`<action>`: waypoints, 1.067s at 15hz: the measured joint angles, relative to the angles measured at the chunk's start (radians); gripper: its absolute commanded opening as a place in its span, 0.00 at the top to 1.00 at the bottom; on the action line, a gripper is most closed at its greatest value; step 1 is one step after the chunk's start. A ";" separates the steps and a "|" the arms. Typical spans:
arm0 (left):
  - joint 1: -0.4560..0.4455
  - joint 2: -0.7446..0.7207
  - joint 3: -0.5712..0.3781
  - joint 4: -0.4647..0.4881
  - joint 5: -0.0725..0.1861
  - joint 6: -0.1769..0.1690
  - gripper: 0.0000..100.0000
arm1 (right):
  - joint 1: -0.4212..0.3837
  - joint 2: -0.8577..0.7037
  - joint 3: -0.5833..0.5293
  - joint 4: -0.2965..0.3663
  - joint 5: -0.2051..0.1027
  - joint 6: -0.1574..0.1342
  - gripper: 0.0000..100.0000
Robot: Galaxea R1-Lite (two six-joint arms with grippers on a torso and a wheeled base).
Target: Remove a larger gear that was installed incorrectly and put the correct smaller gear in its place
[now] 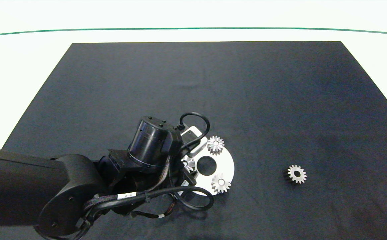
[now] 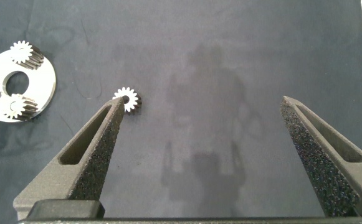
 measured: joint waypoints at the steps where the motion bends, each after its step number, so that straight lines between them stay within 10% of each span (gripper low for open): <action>1: 0.000 0.001 0.000 0.000 0.000 0.000 0.75 | 0.000 0.000 0.000 0.000 0.000 0.000 0.00; 16: -0.008 0.000 -0.117 0.170 0.000 -0.004 0.75 | 0.000 0.000 0.000 0.000 0.003 0.000 0.00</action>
